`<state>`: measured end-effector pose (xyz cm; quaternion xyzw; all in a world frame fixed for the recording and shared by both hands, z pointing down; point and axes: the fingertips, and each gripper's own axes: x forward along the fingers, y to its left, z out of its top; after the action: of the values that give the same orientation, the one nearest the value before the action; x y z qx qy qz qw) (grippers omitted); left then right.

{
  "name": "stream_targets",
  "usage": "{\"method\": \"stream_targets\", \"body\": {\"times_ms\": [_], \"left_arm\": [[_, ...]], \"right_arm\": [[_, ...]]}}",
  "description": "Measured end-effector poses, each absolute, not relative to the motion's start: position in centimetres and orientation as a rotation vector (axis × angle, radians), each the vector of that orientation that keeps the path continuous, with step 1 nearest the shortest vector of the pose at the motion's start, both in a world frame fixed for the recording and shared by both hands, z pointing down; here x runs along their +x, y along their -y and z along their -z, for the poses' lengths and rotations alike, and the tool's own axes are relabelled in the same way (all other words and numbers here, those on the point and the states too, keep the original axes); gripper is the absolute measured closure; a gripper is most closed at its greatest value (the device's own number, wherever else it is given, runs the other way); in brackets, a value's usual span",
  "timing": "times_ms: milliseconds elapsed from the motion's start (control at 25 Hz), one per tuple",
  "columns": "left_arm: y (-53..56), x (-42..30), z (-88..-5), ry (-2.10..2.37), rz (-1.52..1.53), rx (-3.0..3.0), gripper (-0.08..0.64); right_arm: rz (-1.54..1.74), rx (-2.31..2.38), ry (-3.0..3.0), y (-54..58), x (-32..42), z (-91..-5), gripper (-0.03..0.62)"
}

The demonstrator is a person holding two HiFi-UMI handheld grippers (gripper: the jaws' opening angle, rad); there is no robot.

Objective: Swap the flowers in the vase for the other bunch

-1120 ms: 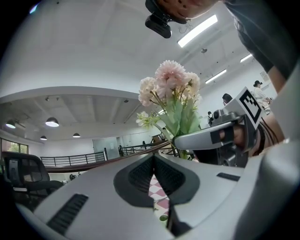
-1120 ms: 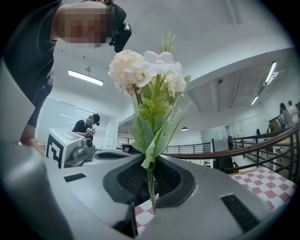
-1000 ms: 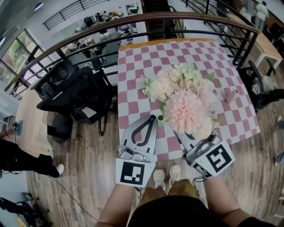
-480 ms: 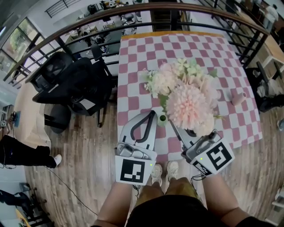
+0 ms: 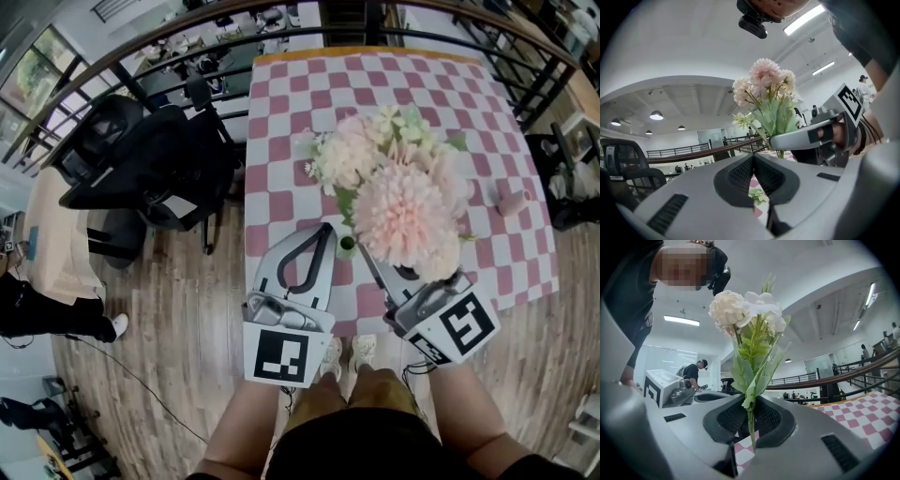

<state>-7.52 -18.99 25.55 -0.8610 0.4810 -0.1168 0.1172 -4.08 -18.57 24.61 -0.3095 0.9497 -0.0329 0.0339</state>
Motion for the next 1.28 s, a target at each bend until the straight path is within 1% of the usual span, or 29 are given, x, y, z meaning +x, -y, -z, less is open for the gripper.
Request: {"method": "stream_targets", "body": {"times_ms": [600, 1280], "left_arm": [[20.2, -8.6, -30.7, -1.45, 0.434, -2.566, 0.552], [22.3, -8.4, -35.2, -1.46, 0.431, -2.62, 0.552]], "right_arm": [[0.165, -0.905, -2.954, 20.1, -5.0, -28.9, 0.534], [0.259, -0.919, -2.967, 22.2, -4.9, -34.6, 0.534]]}}
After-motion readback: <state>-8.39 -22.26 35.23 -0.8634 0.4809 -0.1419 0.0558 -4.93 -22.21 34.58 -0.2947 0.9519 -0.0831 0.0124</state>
